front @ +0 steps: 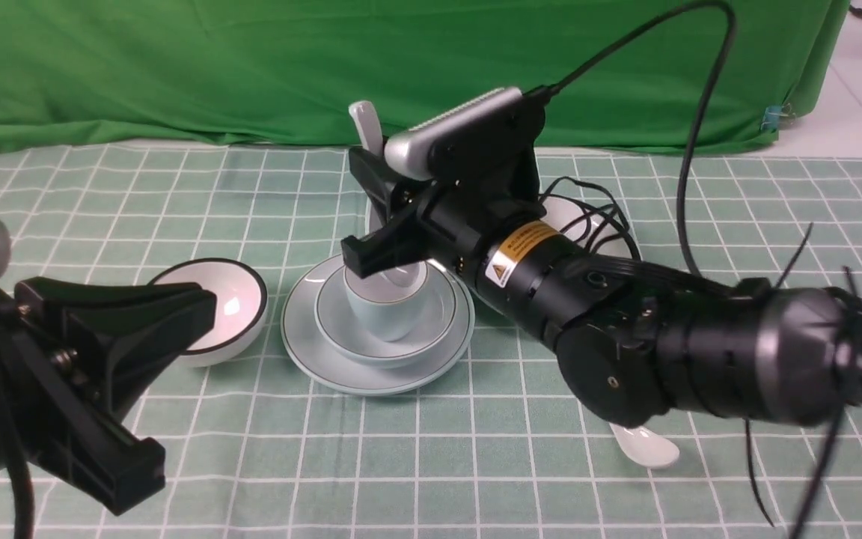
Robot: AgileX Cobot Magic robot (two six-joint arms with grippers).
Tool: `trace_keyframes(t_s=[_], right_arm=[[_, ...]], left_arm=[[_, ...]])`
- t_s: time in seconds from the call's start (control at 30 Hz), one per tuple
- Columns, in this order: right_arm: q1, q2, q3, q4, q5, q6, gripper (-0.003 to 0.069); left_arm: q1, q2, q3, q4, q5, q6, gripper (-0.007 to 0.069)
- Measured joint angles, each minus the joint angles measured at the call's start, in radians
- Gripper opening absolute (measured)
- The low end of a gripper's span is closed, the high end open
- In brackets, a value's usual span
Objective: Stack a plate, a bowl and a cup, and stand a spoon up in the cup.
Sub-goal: Use the right arm to put the blue soup spoon into the blue teacup in the middle
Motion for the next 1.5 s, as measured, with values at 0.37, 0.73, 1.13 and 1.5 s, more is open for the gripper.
trace_keyframes(t_s=[0.37,0.73,1.13,1.5], right_arm=[[-0.064,0.127,-0.094,-0.148,-0.006,0.158,0.0167],[-0.066,0.207,-0.131,-0.168,0.0,0.16,0.0167],[-0.066,0.218,-0.131,-0.168,0.04,0.161,0.0312],[-0.037,-0.103,-0.131,-0.206,0.544,0.149,0.0311]], left_arm=[[0.0,0.0,0.0,0.0,0.0,0.006,0.0009],[0.0,0.0,0.0,0.0,0.0,0.025,0.0009],[0.0,0.0,0.0,0.0,0.0,0.045,0.0009],[0.0,-0.031,0.001,-0.001,-0.018,0.045,0.0009]])
